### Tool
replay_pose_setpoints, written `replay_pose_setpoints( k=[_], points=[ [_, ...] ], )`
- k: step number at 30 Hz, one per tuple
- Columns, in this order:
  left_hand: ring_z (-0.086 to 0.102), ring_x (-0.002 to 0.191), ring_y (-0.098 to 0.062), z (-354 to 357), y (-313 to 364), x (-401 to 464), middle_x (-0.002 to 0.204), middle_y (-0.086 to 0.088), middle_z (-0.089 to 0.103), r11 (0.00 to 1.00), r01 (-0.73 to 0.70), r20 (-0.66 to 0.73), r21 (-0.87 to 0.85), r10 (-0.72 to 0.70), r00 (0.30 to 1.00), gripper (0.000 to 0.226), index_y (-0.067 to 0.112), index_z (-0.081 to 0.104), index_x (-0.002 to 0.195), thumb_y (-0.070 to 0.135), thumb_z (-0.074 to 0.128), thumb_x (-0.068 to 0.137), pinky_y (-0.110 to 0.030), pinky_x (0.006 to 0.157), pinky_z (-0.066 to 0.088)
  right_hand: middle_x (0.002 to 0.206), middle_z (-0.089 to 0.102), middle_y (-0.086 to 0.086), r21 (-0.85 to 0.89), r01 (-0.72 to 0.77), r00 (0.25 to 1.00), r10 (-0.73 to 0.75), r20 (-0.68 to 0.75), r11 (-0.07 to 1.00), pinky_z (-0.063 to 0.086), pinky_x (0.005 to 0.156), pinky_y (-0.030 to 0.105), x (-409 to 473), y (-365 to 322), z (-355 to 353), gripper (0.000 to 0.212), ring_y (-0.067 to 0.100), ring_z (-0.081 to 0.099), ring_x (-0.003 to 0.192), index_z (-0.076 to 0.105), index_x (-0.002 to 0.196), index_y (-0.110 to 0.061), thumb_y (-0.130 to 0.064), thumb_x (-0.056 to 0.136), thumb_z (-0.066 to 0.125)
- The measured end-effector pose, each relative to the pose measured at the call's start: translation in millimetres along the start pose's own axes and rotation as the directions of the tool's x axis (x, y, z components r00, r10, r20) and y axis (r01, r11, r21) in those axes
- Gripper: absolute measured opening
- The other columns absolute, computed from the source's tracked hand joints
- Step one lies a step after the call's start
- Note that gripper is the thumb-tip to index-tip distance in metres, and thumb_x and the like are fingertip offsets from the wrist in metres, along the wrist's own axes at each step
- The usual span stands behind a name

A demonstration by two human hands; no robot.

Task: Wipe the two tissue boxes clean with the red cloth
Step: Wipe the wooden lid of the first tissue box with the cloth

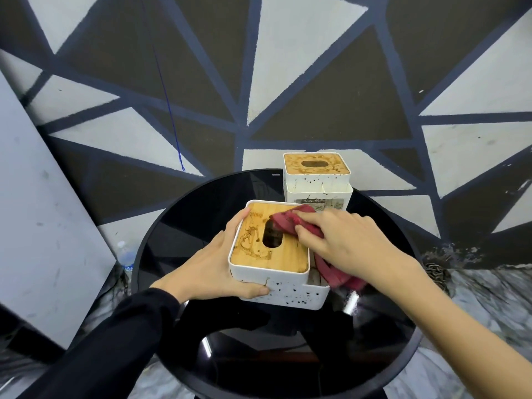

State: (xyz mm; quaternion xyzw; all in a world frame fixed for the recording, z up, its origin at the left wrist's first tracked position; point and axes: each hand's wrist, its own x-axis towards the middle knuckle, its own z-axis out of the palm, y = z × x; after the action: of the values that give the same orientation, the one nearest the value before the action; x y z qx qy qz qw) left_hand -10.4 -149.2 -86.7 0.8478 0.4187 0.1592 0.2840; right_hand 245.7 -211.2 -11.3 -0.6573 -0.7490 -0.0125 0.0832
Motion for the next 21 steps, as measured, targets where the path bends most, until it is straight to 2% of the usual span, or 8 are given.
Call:
replay_pose_setpoints(
  k=[3, 5, 6, 9, 12, 14, 17, 21],
  points=[
    [0.037, 0.149, -0.010, 6, 4, 0, 0.156, 0.043, 0.019, 1.000, -0.014, -0.033, 0.027, 0.015, 0.999, 0.146, 0.063, -0.026, 0.152, 0.071, 0.090, 0.064, -0.048, 0.121, 0.041, 0.116, 0.068, -0.001, 0.026, -0.010, 1.000, 0.010, -0.004, 1.000, 0.031, 0.059, 0.032, 24, 7, 1, 0.043, 0.028, 0.065, 0.102, 0.057, 0.141, -0.041, -0.054, 0.106, 0.036],
    [0.023, 0.150, 0.004, 12, 7, 0, 0.146, 0.056, 0.001, 0.998, -0.026, -0.059, 0.063, 0.030, 0.998, 0.144, 0.066, -0.028, 0.147, 0.074, 0.088, 0.063, -0.046, 0.130, 0.026, 0.115, 0.067, -0.001, 0.028, -0.006, 1.000, 0.006, -0.005, 1.000, 0.029, 0.056, 0.029, 31, 11, 2, 0.044, 0.026, 0.065, 0.100, 0.057, 0.143, -0.041, -0.054, 0.106, 0.037],
    [0.015, 0.147, 0.012, 14, 8, 1, 0.146, 0.056, -0.004, 0.996, -0.031, -0.073, 0.085, 0.037, 0.997, 0.143, 0.067, -0.030, 0.145, 0.076, 0.086, 0.062, -0.044, 0.132, 0.019, 0.115, 0.066, -0.001, 0.022, -0.003, 1.000, 0.003, -0.006, 1.000, 0.031, 0.059, 0.031, 31, 12, 3, 0.045, 0.027, 0.065, 0.101, 0.054, 0.146, -0.042, -0.054, 0.106, 0.036],
    [0.005, 0.145, 0.018, 16, 7, 4, 0.167, 0.036, -0.002, 0.988, -0.029, -0.110, 0.153, 0.047, 0.993, 0.146, 0.056, -0.029, 0.152, 0.084, 0.081, 0.060, -0.043, 0.134, 0.001, 0.122, 0.063, 0.000, -0.005, 0.003, 1.000, -0.003, -0.011, 1.000, 0.035, 0.070, 0.036, 21, 13, 4, 0.050, 0.028, 0.064, 0.106, 0.045, 0.153, -0.044, -0.055, 0.106, 0.034],
    [0.009, 0.154, 0.010, 17, 5, 6, 0.173, 0.024, 0.001, 0.984, -0.010, -0.132, 0.181, 0.034, 0.991, 0.149, 0.044, -0.023, 0.159, 0.087, 0.079, 0.058, -0.043, 0.134, -0.002, 0.124, 0.063, -0.002, -0.038, 0.017, 1.000, -0.018, -0.024, 0.999, 0.037, 0.070, 0.037, 7, 11, 3, 0.050, 0.026, 0.064, 0.108, 0.042, 0.154, -0.046, -0.056, 0.107, 0.031],
    [0.011, 0.157, 0.005, 18, 4, 6, 0.174, 0.022, 0.002, 0.984, -0.013, -0.145, 0.180, 0.040, 0.989, 0.151, 0.043, -0.023, 0.160, 0.088, 0.079, 0.058, -0.044, 0.134, -0.002, 0.113, 0.061, -0.006, -0.034, 0.033, 0.999, -0.034, -0.024, 0.999, 0.040, 0.069, 0.037, -7, 11, 2, 0.050, 0.025, 0.065, 0.103, 0.041, 0.153, -0.048, -0.059, 0.105, 0.030],
    [0.010, 0.158, 0.004, 19, 3, 5, 0.175, 0.021, 0.000, 0.985, -0.019, -0.158, 0.174, 0.047, 0.986, 0.152, 0.042, -0.023, 0.160, 0.088, 0.078, 0.057, -0.043, 0.134, -0.002, 0.090, 0.043, -0.014, -0.015, 0.057, 0.998, -0.057, 0.004, 0.998, 0.037, 0.063, 0.034, -38, 6, 0, 0.052, 0.019, 0.061, 0.089, 0.033, 0.154, -0.053, -0.062, 0.104, 0.026],
    [0.003, 0.159, 0.005, 20, 1, 7, 0.175, 0.022, -0.010, 0.984, -0.044, -0.153, 0.172, 0.071, 0.986, 0.152, 0.040, -0.025, 0.161, 0.085, 0.080, 0.060, -0.042, 0.134, -0.004, 0.082, 0.037, -0.014, -0.010, 0.032, 0.999, -0.032, 0.018, 0.999, 0.028, 0.054, 0.024, -58, 2, -7, 0.050, 0.016, 0.049, 0.077, 0.036, 0.151, -0.054, -0.062, 0.104, 0.024]
  ],
)
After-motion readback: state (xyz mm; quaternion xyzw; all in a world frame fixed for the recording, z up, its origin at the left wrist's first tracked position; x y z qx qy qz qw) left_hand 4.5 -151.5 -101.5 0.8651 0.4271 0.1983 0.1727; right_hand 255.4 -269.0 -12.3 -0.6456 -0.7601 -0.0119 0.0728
